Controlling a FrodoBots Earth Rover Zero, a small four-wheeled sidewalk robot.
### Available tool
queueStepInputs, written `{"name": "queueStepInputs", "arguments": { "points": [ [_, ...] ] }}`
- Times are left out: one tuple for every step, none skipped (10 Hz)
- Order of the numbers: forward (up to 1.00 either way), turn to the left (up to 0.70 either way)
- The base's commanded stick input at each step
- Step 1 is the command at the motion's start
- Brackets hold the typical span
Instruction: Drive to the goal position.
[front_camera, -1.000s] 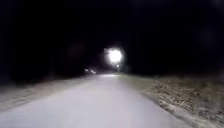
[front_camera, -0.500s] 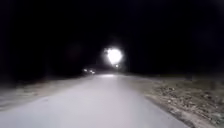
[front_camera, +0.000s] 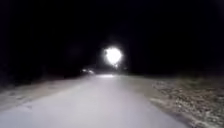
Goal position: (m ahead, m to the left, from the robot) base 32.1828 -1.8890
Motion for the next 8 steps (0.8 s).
{"name": "queueStepInputs", "arguments": {
  "points": [
    [1.0,0.0],
    [1.0,0.0],
    [1.0,0.0],
    [1.0,0.0],
    [1.0,0.0],
    [1.0,0.0],
    [1.0,0.0],
    [1.0,0.0]
  ]
}}
